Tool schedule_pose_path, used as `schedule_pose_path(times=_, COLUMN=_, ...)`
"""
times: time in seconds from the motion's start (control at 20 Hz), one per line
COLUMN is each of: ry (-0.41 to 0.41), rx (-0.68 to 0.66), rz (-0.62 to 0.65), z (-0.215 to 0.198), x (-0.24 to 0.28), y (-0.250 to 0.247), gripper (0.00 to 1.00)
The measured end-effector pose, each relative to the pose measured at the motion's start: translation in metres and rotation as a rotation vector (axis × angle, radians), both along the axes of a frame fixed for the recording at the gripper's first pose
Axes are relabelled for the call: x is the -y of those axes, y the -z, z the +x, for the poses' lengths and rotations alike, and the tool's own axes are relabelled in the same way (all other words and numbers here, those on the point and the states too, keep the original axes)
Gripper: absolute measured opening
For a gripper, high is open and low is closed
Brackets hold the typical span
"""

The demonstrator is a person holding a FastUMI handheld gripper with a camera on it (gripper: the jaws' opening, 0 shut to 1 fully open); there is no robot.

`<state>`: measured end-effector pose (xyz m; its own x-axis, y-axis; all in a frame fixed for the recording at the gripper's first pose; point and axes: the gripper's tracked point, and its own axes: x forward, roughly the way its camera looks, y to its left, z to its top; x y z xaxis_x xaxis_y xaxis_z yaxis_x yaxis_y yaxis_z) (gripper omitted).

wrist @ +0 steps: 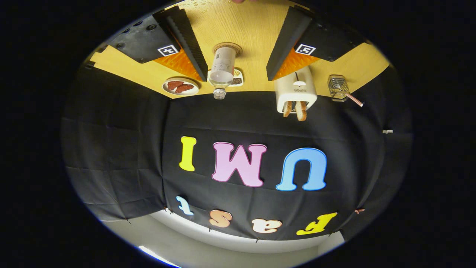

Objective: Take the bottle from table, then pour the juice into the cup, finally place the bottle on the coaster

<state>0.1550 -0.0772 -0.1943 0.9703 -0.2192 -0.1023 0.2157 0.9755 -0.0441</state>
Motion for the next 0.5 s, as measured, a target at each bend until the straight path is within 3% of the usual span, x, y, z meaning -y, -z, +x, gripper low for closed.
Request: schedule_pose_path(times=0.5, ry=-0.128, rx=0.042, rz=0.033, z=-0.027, x=-0.031, y=-0.068, gripper=0.97)
